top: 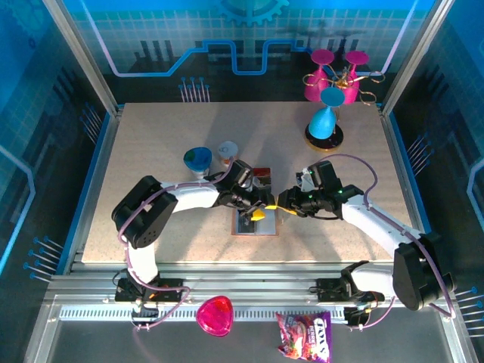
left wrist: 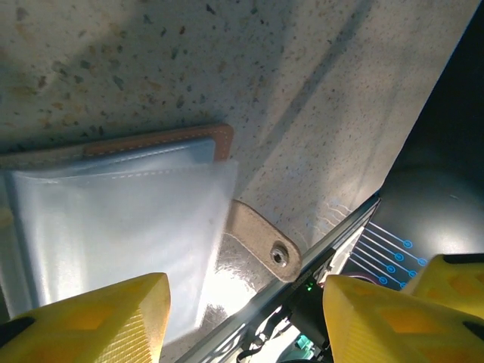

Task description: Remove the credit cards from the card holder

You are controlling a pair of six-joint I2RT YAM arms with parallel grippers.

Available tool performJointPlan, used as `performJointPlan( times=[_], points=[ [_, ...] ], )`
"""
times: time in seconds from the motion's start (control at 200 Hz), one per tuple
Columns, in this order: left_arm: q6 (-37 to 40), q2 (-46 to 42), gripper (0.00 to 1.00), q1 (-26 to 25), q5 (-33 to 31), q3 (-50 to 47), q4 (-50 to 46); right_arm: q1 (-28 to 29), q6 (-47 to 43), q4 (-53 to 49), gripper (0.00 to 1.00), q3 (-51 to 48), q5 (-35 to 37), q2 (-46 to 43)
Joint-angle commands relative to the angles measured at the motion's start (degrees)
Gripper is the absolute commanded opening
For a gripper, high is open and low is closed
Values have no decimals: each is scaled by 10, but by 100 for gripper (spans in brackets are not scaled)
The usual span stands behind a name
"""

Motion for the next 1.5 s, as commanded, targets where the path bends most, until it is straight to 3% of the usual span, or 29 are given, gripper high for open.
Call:
performJointPlan(
  times=[0.0, 0.365, 0.76, 1.026, 1.256, 1.491],
  points=[
    [-4, 19, 57, -3, 14, -9, 11, 2, 1, -1, 39, 5, -8, 2],
    [-12, -24, 57, 11, -3, -36, 27, 12, 10, 14, 38, 7, -9, 17],
    [-7, -108, 55, 58, -25, -125, 29, 76, 36, 67, 37, 37, -10, 106],
    [8, -145, 46, 74, -49, -171, 5, 123, 54, 110, 34, 68, -18, 188],
    [18, -137, 32, 75, -50, -187, 4, 142, 53, 117, 32, 87, -23, 240],
    [19, -113, 31, 80, -48, -197, 20, 143, 45, 112, 32, 87, -27, 262]
  ],
)
